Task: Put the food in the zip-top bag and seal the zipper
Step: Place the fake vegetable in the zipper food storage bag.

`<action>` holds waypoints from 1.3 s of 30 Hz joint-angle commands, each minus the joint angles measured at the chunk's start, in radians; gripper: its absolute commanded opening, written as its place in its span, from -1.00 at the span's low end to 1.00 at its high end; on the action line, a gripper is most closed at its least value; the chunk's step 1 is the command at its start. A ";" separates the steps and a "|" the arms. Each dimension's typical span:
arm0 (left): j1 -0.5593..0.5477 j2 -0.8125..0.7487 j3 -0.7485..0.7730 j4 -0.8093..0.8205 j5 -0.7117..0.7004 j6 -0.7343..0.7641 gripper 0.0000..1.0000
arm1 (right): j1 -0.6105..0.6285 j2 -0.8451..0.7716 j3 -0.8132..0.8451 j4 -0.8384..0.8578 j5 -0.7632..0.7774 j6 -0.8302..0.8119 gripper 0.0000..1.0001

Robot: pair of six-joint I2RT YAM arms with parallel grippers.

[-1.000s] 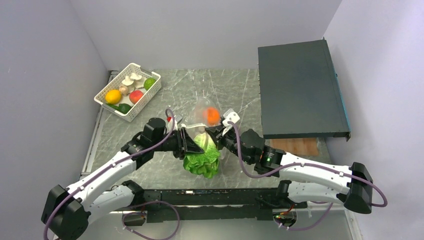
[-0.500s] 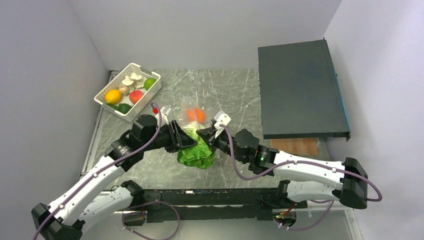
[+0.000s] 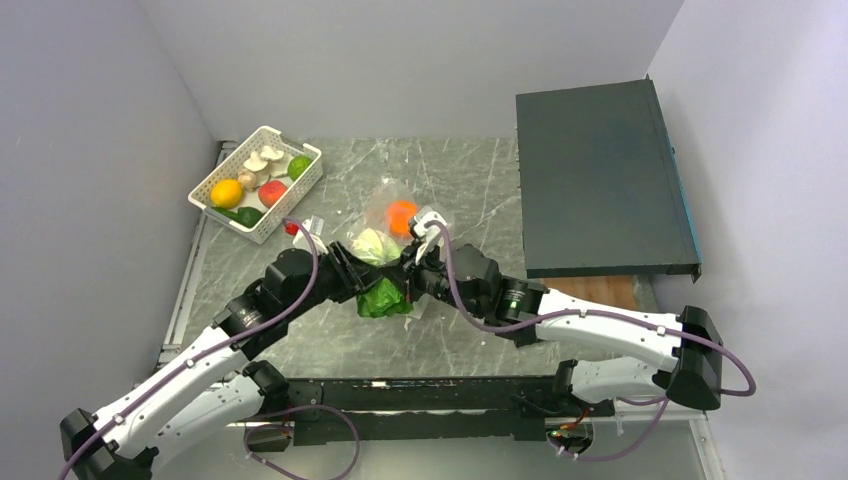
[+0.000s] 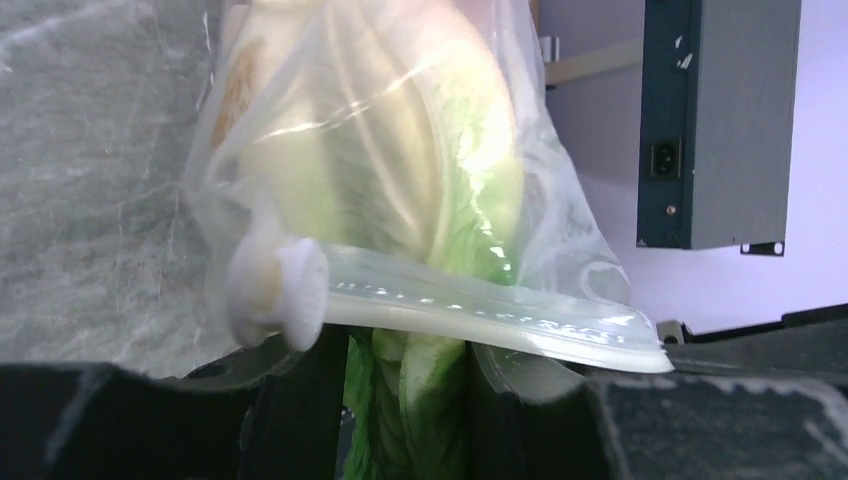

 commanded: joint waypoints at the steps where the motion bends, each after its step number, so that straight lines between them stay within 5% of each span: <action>1: -0.019 -0.019 0.002 0.148 -0.121 0.007 -0.95 | 0.008 -0.008 0.108 -0.133 0.029 0.243 -1.00; 6: -0.044 -0.108 -0.021 0.114 -0.197 -0.007 -0.90 | 0.003 -0.017 0.153 -0.227 0.084 0.410 -1.00; 13: -0.048 -0.166 -0.039 0.088 -0.205 -0.041 -0.55 | -0.006 0.007 0.145 -0.194 0.025 0.629 -1.00; 24: -0.048 0.002 0.179 -0.203 -0.083 0.046 0.48 | -0.132 0.064 0.111 -0.113 -0.164 0.821 -1.00; 27: -0.049 -0.022 0.183 -0.182 -0.034 0.054 0.98 | -0.180 0.069 0.079 -0.083 -0.226 0.859 -1.00; 39: -0.048 -0.067 0.322 -0.337 0.041 0.130 0.99 | -0.236 0.043 0.023 -0.058 -0.261 0.860 -1.00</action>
